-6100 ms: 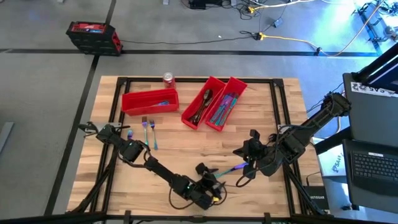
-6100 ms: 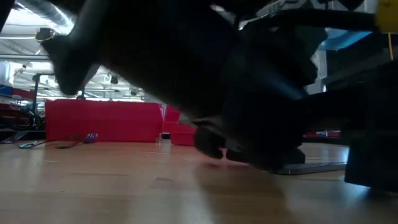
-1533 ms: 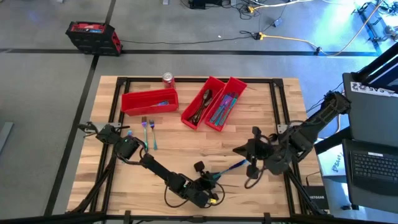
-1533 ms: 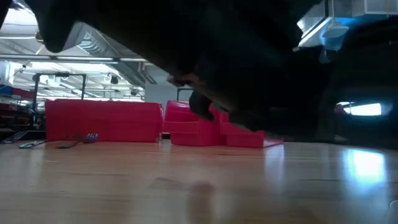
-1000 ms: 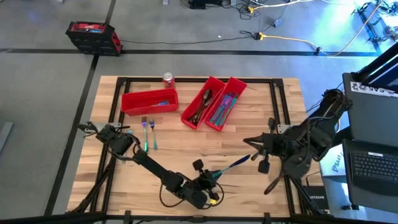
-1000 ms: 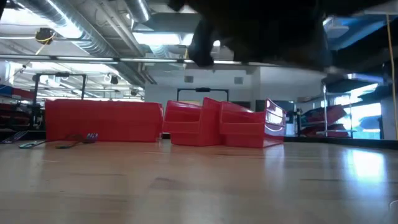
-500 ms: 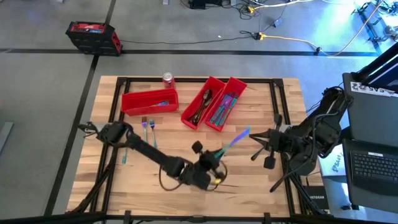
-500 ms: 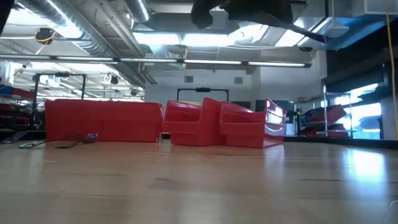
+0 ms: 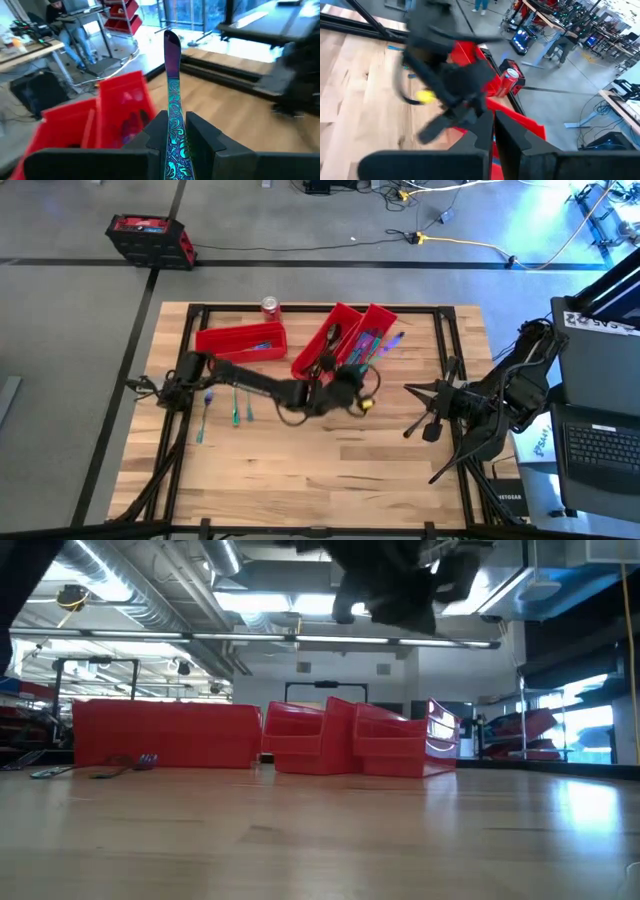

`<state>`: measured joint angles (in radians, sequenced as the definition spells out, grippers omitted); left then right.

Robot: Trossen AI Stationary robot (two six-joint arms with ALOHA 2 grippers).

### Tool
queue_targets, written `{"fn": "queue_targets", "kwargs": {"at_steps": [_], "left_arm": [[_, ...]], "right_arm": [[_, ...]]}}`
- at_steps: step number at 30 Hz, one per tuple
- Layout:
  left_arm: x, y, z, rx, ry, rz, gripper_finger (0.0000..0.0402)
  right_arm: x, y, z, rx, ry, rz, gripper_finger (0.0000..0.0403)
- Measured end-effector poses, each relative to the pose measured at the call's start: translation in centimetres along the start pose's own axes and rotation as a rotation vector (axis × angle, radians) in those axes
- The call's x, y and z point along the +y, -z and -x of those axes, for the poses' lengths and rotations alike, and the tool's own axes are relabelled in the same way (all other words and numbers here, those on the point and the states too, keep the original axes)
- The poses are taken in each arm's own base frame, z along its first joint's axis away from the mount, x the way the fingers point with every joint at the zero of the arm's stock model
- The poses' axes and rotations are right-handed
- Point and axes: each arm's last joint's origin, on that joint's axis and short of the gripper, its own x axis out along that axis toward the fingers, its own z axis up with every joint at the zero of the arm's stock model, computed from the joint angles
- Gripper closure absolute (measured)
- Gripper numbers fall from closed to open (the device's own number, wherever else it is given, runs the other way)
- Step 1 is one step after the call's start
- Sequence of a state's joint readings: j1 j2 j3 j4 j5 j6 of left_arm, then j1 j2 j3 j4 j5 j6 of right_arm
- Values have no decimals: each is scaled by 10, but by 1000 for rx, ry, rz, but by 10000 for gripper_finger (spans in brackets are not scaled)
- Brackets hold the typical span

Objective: Sort silverware
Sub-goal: Put the blue table knife into the right red bin

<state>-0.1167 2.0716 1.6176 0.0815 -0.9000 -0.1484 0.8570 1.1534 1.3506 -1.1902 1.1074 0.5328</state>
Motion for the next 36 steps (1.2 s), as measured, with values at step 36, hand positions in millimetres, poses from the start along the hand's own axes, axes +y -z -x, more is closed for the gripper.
{"fn": "queue_targets", "kwargs": {"at_steps": [36], "left_arm": [[59,40,-86,211,-39,293,363]], "right_arm": [[15,42,-16,134,-8,152,403]]}}
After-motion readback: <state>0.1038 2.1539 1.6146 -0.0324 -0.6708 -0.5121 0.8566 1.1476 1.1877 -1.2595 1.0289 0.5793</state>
